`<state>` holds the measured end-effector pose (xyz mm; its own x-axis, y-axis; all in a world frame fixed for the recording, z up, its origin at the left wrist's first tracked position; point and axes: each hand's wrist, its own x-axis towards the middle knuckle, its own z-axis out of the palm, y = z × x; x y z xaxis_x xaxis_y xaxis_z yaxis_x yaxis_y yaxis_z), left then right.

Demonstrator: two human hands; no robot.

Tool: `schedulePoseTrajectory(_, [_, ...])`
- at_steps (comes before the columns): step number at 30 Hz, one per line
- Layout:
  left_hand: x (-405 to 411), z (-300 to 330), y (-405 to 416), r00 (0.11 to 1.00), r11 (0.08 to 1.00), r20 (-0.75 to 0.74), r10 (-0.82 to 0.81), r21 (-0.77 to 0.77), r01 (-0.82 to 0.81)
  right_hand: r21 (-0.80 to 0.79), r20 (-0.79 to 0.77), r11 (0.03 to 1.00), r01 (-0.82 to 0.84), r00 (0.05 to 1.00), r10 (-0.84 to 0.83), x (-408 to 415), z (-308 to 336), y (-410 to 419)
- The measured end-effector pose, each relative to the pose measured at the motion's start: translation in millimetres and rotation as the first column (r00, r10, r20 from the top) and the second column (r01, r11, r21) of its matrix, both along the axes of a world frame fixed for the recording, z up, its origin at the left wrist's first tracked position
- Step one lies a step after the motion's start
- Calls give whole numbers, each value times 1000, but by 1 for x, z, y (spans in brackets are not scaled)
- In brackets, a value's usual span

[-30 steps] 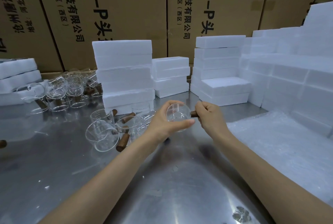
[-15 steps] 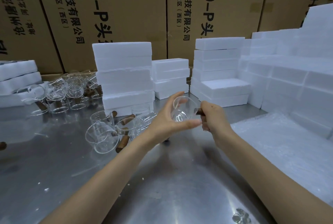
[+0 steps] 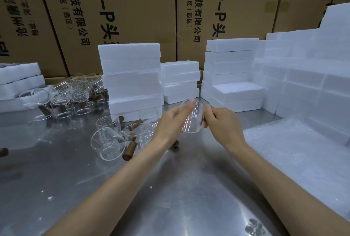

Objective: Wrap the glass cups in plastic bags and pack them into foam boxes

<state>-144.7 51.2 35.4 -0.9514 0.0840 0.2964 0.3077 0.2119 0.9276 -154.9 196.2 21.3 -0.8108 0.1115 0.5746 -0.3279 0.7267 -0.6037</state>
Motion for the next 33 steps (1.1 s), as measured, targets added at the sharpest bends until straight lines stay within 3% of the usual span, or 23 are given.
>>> schedulePoseTrajectory(3, [4,1,6,994,994,-45,-103,26,104,-329,185,943,-58,975,124,-4,0,2])
schedulePoseTrajectory(5, [7,1,8,987,993,-103,-122,-9,121,-457,275,887,-66,938,212,-3,2,1])
schedulePoseTrajectory(9, [9,0,12,982,992,-170,-87,77,102,-425,342,904,-50,916,211,2,6,-4])
schedulePoseTrajectory(12, [10,2,16,988,979,-154,-30,193,60,-360,281,931,-65,943,175,5,5,-6])
schedulePoseTrajectory(15, [10,2,18,992,978,-128,5,208,22,-313,238,947,-70,960,150,9,6,-6])
schedulePoseTrajectory(20, [11,-1,17,986,995,-164,-14,97,30,-292,275,955,-51,952,135,7,9,-3])
schedulePoseTrajectory(24, [10,3,8,963,990,-234,-133,-83,116,-318,335,947,-49,928,161,3,12,-1])
schedulePoseTrajectory(28, [4,16,-10,938,942,-179,-297,-213,258,-455,402,891,-16,889,222,2,14,3])
schedulePoseTrajectory(33, [1,31,-28,917,895,-66,-393,-254,366,-559,424,823,-101,818,389,9,16,2])
